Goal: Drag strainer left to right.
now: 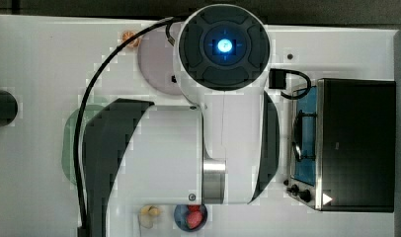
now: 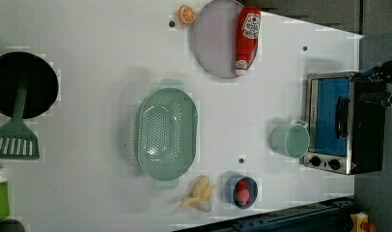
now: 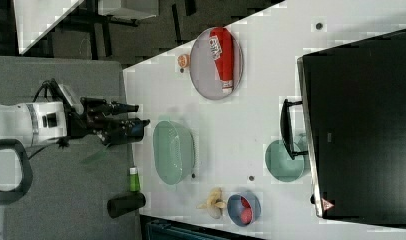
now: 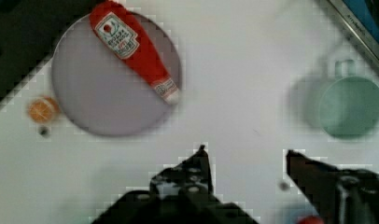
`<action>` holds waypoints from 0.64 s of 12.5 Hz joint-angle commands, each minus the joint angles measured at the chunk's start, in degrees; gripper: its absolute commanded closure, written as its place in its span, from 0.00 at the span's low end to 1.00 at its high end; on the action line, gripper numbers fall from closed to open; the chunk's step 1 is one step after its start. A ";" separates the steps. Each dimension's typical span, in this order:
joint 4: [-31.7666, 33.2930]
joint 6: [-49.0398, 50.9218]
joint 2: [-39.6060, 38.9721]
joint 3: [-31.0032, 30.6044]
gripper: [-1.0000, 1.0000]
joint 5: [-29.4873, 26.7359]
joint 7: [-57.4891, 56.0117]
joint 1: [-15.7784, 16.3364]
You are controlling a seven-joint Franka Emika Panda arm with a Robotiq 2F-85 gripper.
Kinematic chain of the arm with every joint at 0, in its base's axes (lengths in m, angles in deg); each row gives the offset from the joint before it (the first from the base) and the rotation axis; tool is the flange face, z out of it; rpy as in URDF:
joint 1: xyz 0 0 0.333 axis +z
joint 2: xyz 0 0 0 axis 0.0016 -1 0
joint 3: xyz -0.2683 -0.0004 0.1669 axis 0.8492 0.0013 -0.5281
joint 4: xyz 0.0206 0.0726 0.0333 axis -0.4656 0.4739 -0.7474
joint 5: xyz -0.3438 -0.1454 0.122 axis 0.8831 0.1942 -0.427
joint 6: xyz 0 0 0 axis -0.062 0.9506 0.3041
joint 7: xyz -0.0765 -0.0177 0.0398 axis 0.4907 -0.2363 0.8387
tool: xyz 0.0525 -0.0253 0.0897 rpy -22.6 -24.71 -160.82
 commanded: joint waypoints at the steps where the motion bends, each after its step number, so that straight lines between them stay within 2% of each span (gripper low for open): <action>1: 7.53 9.65 18.73 2.28 0.20 0.91 3.98 -1.47; 3: 7.53 9.59 18.60 1.82 0.00 0.81 4.29 -1.32; 5: 7.54 9.33 17.62 -0.27 0.00 -0.03 4.85 -0.56; 8: 7.55 9.22 14.49 -6.68 0.00 -0.65 8.29 1.08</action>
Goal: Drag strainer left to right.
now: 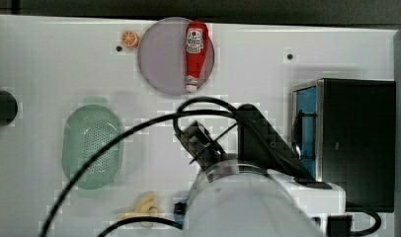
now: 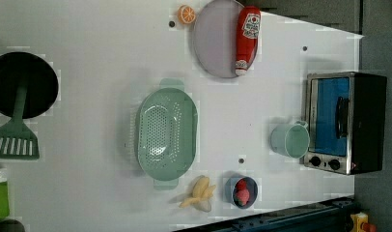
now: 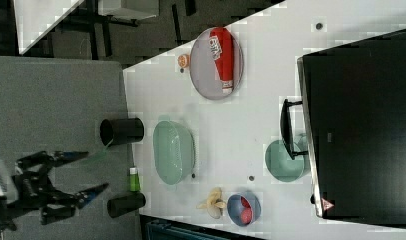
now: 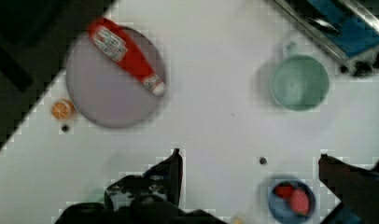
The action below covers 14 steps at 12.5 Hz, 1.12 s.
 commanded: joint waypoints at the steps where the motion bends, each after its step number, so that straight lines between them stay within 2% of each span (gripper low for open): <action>1: 3.41 1.04 -8.05 -8.50 0.00 -0.84 8.17 3.78; 4: 3.40 -0.71 -12.68 -17.48 0.00 -0.86 24.07 4.62; 8: 4.01 -11.02 -19.99 -28.16 0.00 -0.84 46.90 4.76; 11: 6.71 -19.70 -26.46 -32.66 0.00 -0.57 63.48 4.89; 14: 10.45 -27.25 -33.24 -33.57 0.00 0.73 67.96 5.17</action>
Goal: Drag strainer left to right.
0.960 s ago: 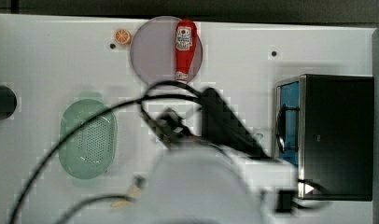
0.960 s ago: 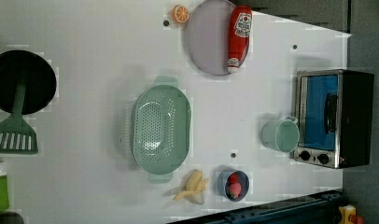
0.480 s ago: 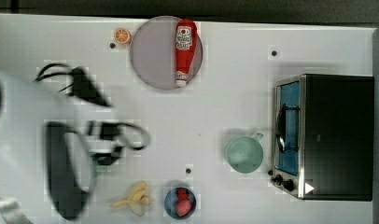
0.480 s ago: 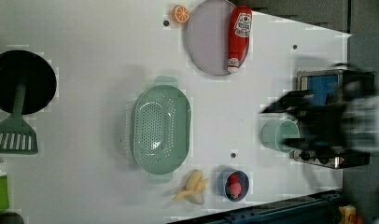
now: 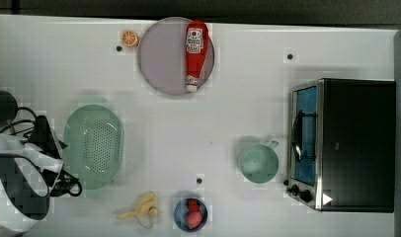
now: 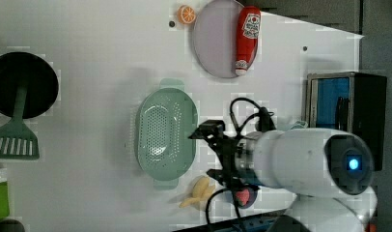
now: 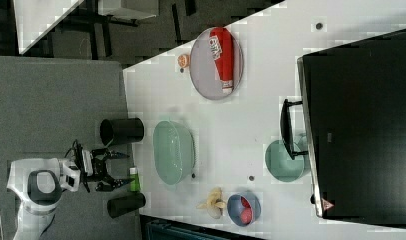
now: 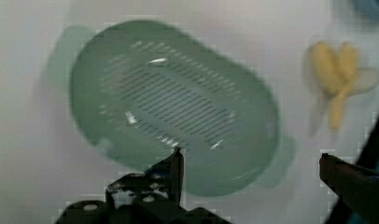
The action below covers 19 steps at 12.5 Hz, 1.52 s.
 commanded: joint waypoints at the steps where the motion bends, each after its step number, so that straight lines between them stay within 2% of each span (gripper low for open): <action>1: 1.91 -6.80 -5.83 1.32 0.00 -0.54 11.57 -1.12; 4: 2.86 -19.30 -14.88 1.61 0.00 0.25 16.88 -0.84; 8: 2.82 -28.77 -22.96 5.96 0.00 6.28 19.31 1.59; 12: 3.80 -28.97 -23.96 11.56 0.00 6.29 21.26 4.58; 19: 6.94 -34.52 -24.28 13.78 0.00 6.31 21.27 4.98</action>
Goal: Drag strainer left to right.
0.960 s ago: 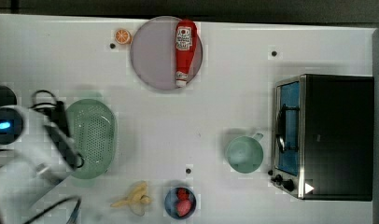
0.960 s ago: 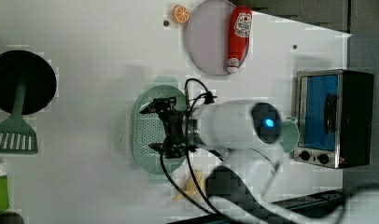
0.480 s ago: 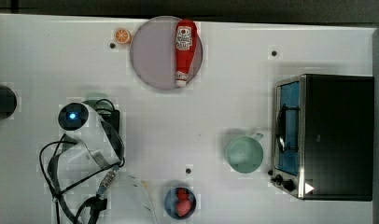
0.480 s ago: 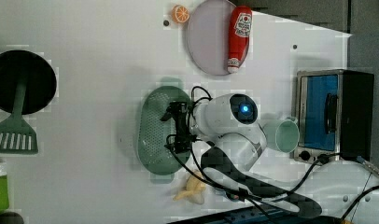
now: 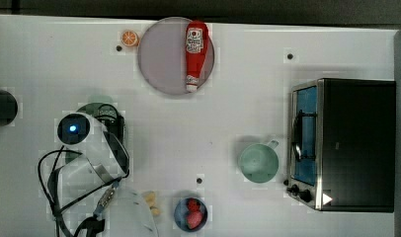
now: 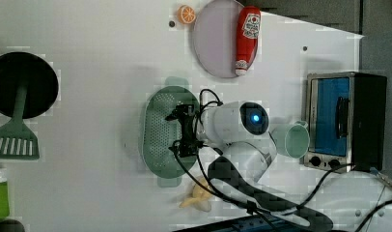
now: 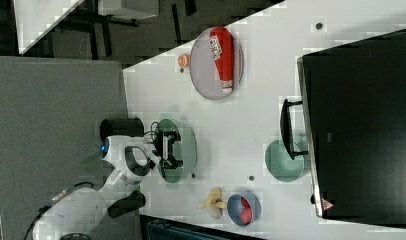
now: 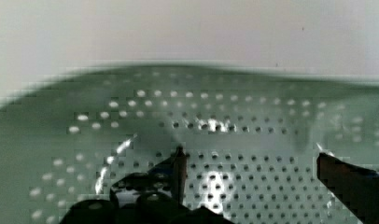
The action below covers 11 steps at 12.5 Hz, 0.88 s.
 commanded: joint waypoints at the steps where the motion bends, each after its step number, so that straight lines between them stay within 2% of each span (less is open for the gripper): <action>1: 0.38 -1.74 2.12 1.08 0.00 -0.81 2.19 0.78; 11: 4.45 -1.80 5.11 7.12 0.00 -0.79 -0.34 -0.15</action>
